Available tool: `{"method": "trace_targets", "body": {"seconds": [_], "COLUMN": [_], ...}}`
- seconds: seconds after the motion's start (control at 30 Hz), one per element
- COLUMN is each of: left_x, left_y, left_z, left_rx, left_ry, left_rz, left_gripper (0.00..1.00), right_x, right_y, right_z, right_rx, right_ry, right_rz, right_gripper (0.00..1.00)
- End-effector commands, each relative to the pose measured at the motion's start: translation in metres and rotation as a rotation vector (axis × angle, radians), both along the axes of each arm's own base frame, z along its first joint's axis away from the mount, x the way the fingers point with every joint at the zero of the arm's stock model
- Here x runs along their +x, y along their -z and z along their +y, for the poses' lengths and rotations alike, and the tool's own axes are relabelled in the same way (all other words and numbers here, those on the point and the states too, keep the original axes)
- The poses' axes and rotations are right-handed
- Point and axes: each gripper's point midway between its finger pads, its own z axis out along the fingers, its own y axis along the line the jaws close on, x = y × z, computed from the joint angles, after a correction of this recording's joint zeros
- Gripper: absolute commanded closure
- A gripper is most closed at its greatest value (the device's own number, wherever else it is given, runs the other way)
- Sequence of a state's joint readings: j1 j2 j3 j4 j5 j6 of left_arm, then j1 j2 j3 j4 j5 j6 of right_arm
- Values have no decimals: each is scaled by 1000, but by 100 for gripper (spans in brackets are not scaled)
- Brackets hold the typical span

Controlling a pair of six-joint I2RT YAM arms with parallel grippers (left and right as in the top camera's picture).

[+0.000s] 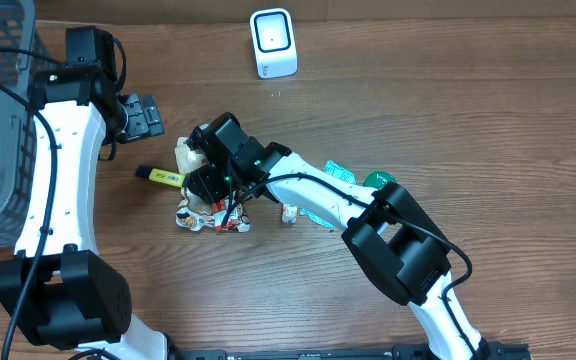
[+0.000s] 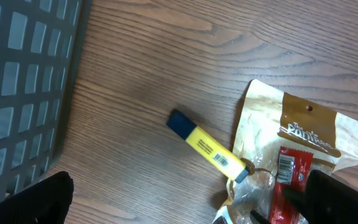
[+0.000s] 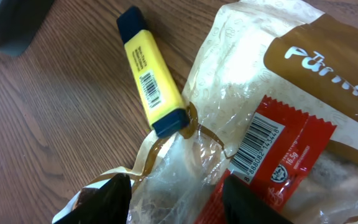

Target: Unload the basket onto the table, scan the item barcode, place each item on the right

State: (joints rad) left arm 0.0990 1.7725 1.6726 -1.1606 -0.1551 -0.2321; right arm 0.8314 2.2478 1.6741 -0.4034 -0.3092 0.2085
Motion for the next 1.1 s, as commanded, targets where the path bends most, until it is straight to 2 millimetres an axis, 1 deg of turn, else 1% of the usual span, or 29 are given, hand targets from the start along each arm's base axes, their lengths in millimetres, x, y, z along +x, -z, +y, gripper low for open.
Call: {"method": "trace_targets", "body": {"seconds": [0.0,0.07,0.1,0.13,0.2,0.23,0.33,0.4,0.5,0.57,0.6,0.63,0.77,0.83,0.9,1.07], "left_x": [-2,-2,-2,-2,-2,-2,-2,-2,-2,-2,-2,-2,-2,-2,-2,-2], "left_y": [-5,-5,-5,-5,-5,-5,-5,-5,-5,-5,-5,-5,-5,-5,-5,-5], "left_z": [1,1,1,1,1,1,1,1,1,1,1,1,1,1,1,1], "left_rx": [12,12,12,12,12,12,12,12,12,12,12,12,12,12,12,12], "left_ry": [6,6,6,6,6,6,6,6,6,6,6,6,6,6,6,6], "left_rz": [-9,-10,-9,-10,-10,-9,-10,-10,-9,-9,-9,-9,-9,-9,-9,-10], "left_gripper": [0,0,0,0,0,0,0,0,0,0,0,0,0,0,0,0], "right_x": [-6,-11,-13,-16,-21,-22,-23,-24,-27,-25,-27,-30,-50,-58,-64,-66], "right_y": [-9,-10,-10,-9,-9,-13,-39,-68,-92,-85,-76,-73,-53,-45,-40,-32], "right_z": [6,11,13,14,16,16,14,13,8,-1,-9,-12,-37,-50,-59,-63], "right_rx": [19,20,17,13,8,8,14,39,54,5,-42,-58,-175,-233,-273,-293], "right_ry": [-22,-55,-76,-94,-110,-112,-111,-110,-106,-79,-68,-68,-61,-30,-21,3], "right_rz": [-14,-37,-51,-62,-63,-62,-69,-92,-110,-106,-88,-74,37,97,126,149], "right_gripper": [50,49,45,44,43,44,44,44,44,44,44,44,44,44,44,44]}}
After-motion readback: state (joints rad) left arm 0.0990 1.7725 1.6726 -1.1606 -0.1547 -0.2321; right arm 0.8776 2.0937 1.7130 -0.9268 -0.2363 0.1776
